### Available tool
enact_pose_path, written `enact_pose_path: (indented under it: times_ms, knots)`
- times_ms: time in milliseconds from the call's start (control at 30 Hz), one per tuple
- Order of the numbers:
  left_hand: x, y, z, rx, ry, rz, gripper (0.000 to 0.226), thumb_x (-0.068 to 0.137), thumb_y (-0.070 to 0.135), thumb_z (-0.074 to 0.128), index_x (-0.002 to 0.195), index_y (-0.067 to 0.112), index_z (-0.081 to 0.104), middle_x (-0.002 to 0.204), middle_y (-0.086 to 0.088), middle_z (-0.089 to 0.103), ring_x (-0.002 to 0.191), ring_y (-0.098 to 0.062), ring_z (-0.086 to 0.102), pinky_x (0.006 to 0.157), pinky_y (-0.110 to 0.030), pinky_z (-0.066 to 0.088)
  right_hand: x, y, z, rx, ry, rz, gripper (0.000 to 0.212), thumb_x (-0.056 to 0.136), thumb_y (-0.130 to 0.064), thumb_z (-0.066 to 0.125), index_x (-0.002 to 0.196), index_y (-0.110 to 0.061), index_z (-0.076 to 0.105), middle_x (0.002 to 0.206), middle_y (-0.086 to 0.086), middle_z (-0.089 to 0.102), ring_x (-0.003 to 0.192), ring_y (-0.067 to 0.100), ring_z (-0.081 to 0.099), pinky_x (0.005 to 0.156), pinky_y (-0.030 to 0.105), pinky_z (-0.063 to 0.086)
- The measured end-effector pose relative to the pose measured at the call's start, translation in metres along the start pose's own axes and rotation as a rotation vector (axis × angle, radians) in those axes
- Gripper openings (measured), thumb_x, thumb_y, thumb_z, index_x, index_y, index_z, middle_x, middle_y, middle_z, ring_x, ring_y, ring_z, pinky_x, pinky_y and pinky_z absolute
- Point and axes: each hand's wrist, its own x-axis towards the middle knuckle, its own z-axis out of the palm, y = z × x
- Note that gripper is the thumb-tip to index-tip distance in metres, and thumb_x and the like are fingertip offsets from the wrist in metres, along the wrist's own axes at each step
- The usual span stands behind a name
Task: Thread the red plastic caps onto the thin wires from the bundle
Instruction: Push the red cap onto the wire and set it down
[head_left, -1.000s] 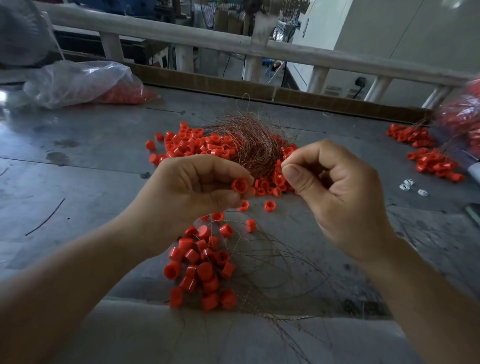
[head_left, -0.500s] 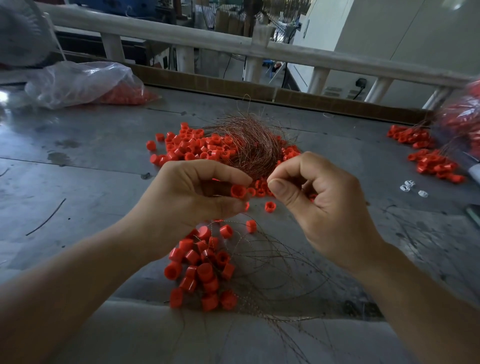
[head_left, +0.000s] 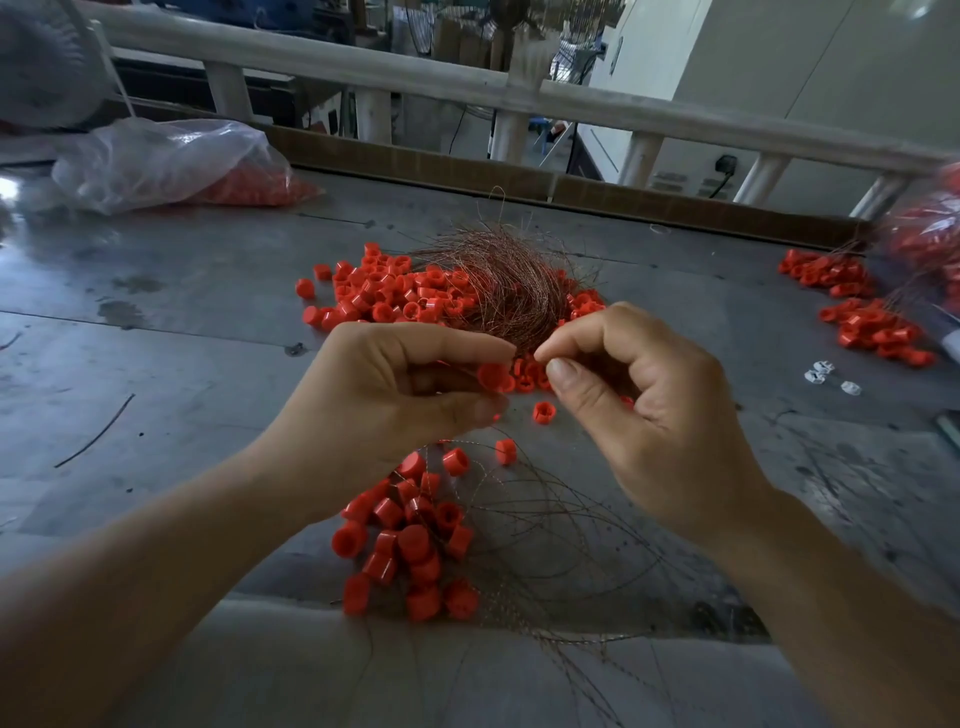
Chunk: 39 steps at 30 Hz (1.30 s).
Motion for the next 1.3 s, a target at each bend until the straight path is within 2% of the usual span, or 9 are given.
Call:
enact_pose_path:
  times_ms: [200, 400, 567, 700, 767, 867, 1000, 1133, 1300]
  knots:
    - [-0.0006, 0.0001, 0.0019, 0.029, -0.012, 0.023, 0.026, 0.056, 0.016, 0.069, 0.082, 0.016, 0.068, 0.083, -0.003, 0.073, 0.067, -0.012, 0.070, 0.059, -0.016, 0.053, 0.0005, -0.0017, 0.0013, -0.003, 0.019, -0.053, 0.016, 0.080, -0.009, 0.061, 0.085, -0.023, 0.058, 0.078, -0.010, 0.056, 0.075, -0.002, 0.051, 0.068, 0.008, 0.039]
    - [-0.0004, -0.0017, 0.0003, -0.006, -0.005, 0.048, 0.028, 0.054, 0.022, 0.071, 0.082, 0.025, 0.071, 0.077, 0.002, 0.073, 0.068, -0.012, 0.070, 0.061, -0.015, 0.053, -0.0021, -0.0040, 0.0033, 0.033, -0.036, -0.006, 0.012, 0.079, -0.011, 0.061, 0.080, -0.022, 0.056, 0.075, -0.008, 0.057, 0.070, 0.001, 0.053, 0.063, 0.008, 0.040]
    - [-0.0004, -0.0023, 0.0008, -0.041, -0.029, 0.063, 0.036, 0.055, 0.022, 0.070, 0.091, 0.023, 0.070, 0.081, 0.007, 0.074, 0.075, -0.009, 0.070, 0.066, -0.014, 0.053, -0.0020, -0.0028, 0.0053, 0.003, -0.068, 0.033, 0.008, 0.079, -0.014, 0.061, 0.078, -0.021, 0.059, 0.072, -0.014, 0.054, 0.069, -0.002, 0.050, 0.064, 0.006, 0.037]
    - [-0.0006, -0.0030, -0.0004, -0.139, -0.081, 0.045, 0.034, 0.059, 0.018, 0.074, 0.093, 0.021, 0.071, 0.080, 0.003, 0.074, 0.075, -0.011, 0.071, 0.066, -0.015, 0.053, -0.0038, -0.0032, 0.0039, 0.011, -0.063, 0.061, 0.002, 0.079, -0.014, 0.061, 0.078, -0.016, 0.062, 0.072, -0.010, 0.057, 0.068, 0.002, 0.053, 0.062, 0.008, 0.040]
    - [-0.0004, -0.0036, -0.0013, -0.180, -0.108, 0.035, 0.033, 0.063, 0.013, 0.075, 0.095, 0.022, 0.071, 0.083, 0.001, 0.074, 0.077, -0.013, 0.070, 0.068, -0.017, 0.053, -0.0037, -0.0039, 0.0026, 0.025, -0.053, 0.077, 0.004, 0.079, -0.015, 0.061, 0.077, -0.018, 0.061, 0.073, -0.009, 0.059, 0.069, 0.005, 0.056, 0.062, 0.009, 0.042]
    - [0.0007, -0.0036, -0.0025, -0.187, -0.115, 0.022, 0.033, 0.065, 0.018, 0.065, 0.097, 0.023, 0.070, 0.086, 0.001, 0.074, 0.082, -0.013, 0.070, 0.070, -0.018, 0.054, -0.0030, -0.0045, 0.0015, 0.026, -0.047, 0.091, 0.006, 0.079, -0.015, 0.060, 0.077, -0.020, 0.059, 0.073, -0.009, 0.059, 0.069, 0.005, 0.056, 0.062, 0.010, 0.042]
    - [0.0004, -0.0039, -0.0028, -0.156, -0.105, 0.019, 0.031, 0.068, 0.012, 0.067, 0.098, 0.023, 0.069, 0.086, 0.000, 0.074, 0.080, -0.014, 0.070, 0.069, -0.018, 0.054, -0.0020, -0.0041, 0.0017, 0.014, -0.055, 0.094, 0.005, 0.079, -0.015, 0.060, 0.077, -0.019, 0.060, 0.073, -0.009, 0.060, 0.068, 0.005, 0.056, 0.062, 0.009, 0.042]
    - [0.0002, -0.0030, -0.0032, -0.161, -0.095, 0.018, 0.030, 0.066, 0.017, 0.069, 0.096, 0.024, 0.070, 0.082, 0.001, 0.074, 0.077, -0.012, 0.070, 0.067, -0.017, 0.054, -0.0033, -0.0054, 0.0017, 0.031, -0.070, 0.105, 0.006, 0.079, -0.016, 0.060, 0.078, -0.022, 0.059, 0.074, -0.007, 0.060, 0.069, 0.006, 0.057, 0.063, 0.014, 0.046]
    - [0.0009, -0.0025, -0.0049, -0.235, -0.097, -0.005, 0.029, 0.060, 0.020, 0.067, 0.088, 0.024, 0.075, 0.082, 0.000, 0.074, 0.076, -0.013, 0.071, 0.065, -0.017, 0.054, -0.0035, -0.0082, -0.0007, 0.097, -0.085, 0.121, 0.017, 0.077, -0.010, 0.057, 0.079, -0.026, 0.061, 0.075, -0.013, 0.059, 0.069, 0.004, 0.057, 0.060, 0.012, 0.045]
